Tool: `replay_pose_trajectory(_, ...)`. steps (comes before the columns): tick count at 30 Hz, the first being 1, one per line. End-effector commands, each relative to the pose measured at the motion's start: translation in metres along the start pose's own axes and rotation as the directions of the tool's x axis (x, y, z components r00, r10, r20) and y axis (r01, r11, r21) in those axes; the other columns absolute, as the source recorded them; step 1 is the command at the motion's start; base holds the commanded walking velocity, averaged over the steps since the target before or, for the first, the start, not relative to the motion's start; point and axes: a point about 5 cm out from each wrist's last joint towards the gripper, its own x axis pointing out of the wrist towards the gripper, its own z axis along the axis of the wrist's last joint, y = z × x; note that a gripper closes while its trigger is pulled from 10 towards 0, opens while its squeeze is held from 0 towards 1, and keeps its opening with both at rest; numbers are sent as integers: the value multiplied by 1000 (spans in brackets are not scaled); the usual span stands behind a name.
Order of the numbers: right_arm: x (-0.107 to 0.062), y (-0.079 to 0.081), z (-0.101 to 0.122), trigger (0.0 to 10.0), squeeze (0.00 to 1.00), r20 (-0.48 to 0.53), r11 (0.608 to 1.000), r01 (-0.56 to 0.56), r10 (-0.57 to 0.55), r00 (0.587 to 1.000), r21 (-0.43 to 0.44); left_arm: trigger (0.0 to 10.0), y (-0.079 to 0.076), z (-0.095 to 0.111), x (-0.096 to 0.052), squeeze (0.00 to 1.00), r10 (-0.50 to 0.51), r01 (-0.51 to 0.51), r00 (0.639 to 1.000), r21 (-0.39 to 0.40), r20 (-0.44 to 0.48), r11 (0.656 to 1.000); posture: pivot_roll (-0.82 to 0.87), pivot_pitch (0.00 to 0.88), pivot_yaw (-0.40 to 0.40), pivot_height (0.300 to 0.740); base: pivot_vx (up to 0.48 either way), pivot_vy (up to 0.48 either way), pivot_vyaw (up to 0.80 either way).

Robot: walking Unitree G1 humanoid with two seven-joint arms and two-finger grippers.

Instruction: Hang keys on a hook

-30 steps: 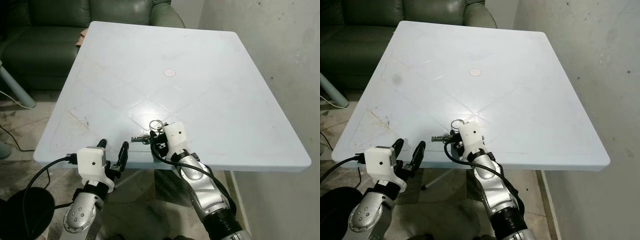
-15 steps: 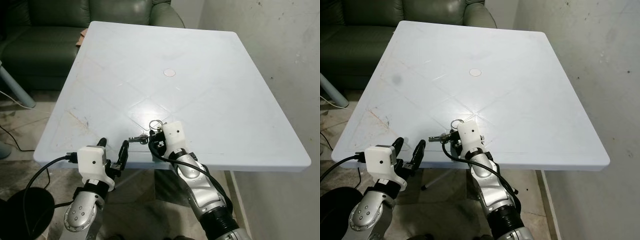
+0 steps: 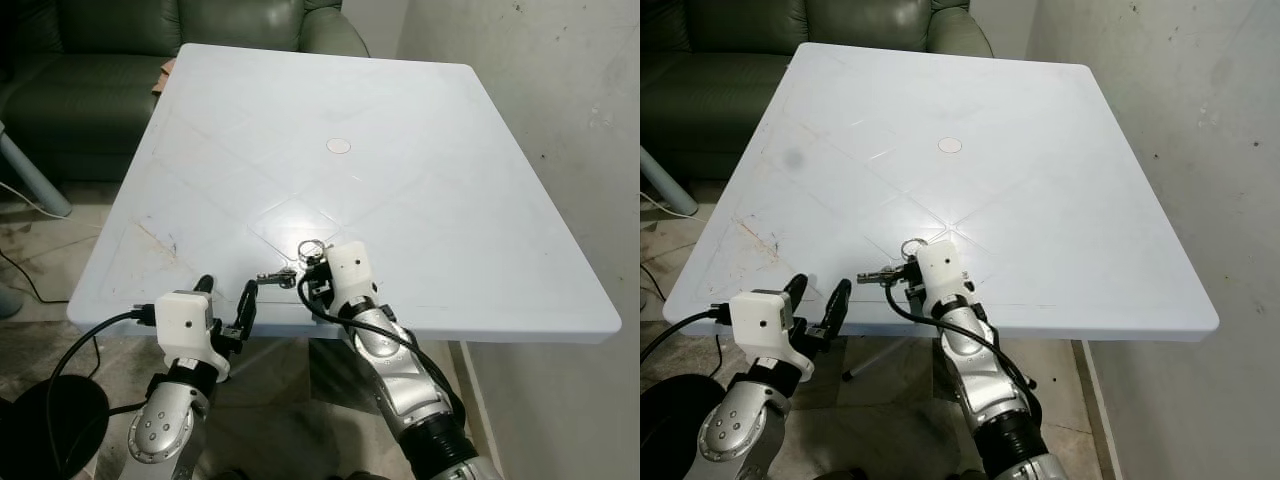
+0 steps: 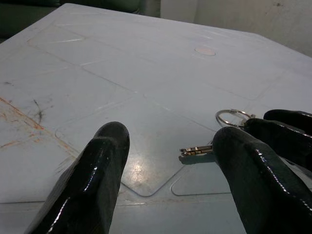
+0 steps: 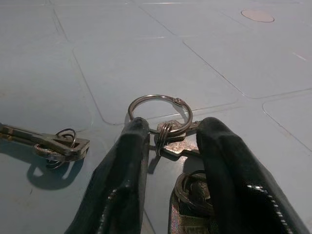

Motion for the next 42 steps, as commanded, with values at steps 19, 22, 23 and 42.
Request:
replay_pose_trajectory(19, 1, 13, -3, 10000, 0, -45, 999, -55, 55, 997, 2, 10000, 2, 3, -2, 0, 16, -16, 1000, 14, 1, 1000, -6, 147, -72, 740, 0, 0, 0)
replay_pose_trajectory(22, 1, 13, -3, 10000, 0, -42, 999, -55, 55, 998, 4, 10000, 1, 2, -3, 0, 17, -17, 1000, 13, -1, 1000, -6, 148, -72, 740, 0, 0, 0)
replay_pose_trajectory(23, 1, 13, -3, 10000, 0, -43, 998, -55, 55, 998, 4, 10000, 1, 2, -3, 0, 17, -17, 1000, 14, -1, 1000, -6, 148, -72, 740, 0, 0, 0)
replay_pose_trajectory(42, 3, 6, -1, 0, 0, -39, 999, 32, -33, 999, -25, 10000, 1, 2, -2, 0, 23, -23, 1000, 9, 1, 1000, -6, 150, -75, 740, 0, 0, 0)
